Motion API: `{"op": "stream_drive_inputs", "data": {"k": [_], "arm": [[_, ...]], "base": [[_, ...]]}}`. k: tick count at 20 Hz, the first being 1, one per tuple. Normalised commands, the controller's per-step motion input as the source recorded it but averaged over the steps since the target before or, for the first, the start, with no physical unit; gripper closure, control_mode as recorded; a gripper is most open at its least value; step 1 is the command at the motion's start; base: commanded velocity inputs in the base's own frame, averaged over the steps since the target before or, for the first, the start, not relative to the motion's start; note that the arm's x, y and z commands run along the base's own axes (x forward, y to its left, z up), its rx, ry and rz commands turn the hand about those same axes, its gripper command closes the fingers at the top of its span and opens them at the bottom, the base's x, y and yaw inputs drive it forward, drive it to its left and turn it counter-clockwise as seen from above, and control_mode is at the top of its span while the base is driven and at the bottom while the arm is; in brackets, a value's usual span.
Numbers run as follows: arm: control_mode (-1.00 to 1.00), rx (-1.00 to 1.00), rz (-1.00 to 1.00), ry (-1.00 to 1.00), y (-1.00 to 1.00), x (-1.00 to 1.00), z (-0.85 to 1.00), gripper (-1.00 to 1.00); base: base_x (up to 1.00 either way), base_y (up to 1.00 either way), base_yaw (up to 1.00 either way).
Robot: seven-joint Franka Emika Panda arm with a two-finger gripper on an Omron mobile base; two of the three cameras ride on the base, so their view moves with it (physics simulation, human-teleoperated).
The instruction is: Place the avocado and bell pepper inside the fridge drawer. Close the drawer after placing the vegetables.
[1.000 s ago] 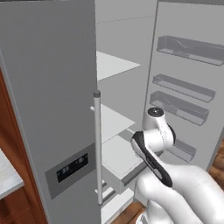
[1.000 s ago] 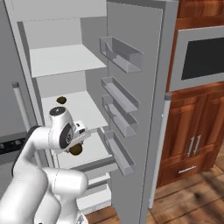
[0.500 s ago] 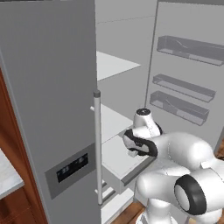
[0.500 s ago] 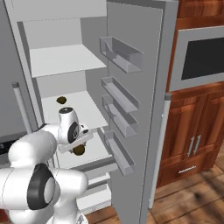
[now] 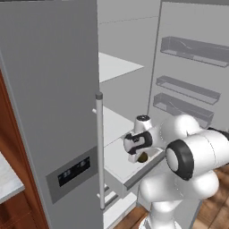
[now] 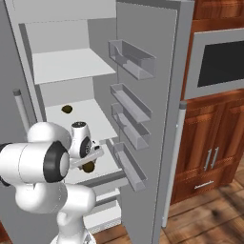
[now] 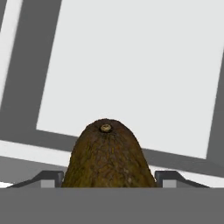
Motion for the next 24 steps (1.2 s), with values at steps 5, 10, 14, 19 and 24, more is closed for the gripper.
{"op": "stream_drive_inputs", "data": {"k": [5, 10, 14, 19, 24], "arm": [[-1.00, 0.04, 0.00, 0.00, 0.01, 0.04, -0.50, 1.00], [-1.00, 0.03, 0.00, 0.00, 0.04, 0.01, -0.28, 1.00], [-1.00, 0.02, 0.00, 0.00, 0.00, 0.00, -0.29, 1.00], [-1.00, 0.00, 0.00, 0.06, 0.00, 0.08, -0.05, 1.00], [-1.00, -0.01, 0.00, 0.18, 0.00, -0.12, -0.72, 1.00]], "base": [[0.00, 0.00, 0.00], [0.00, 0.00, 0.00], [0.00, 0.00, 0.00], [0.00, 0.00, 0.00], [0.00, 0.00, 0.00]]}}
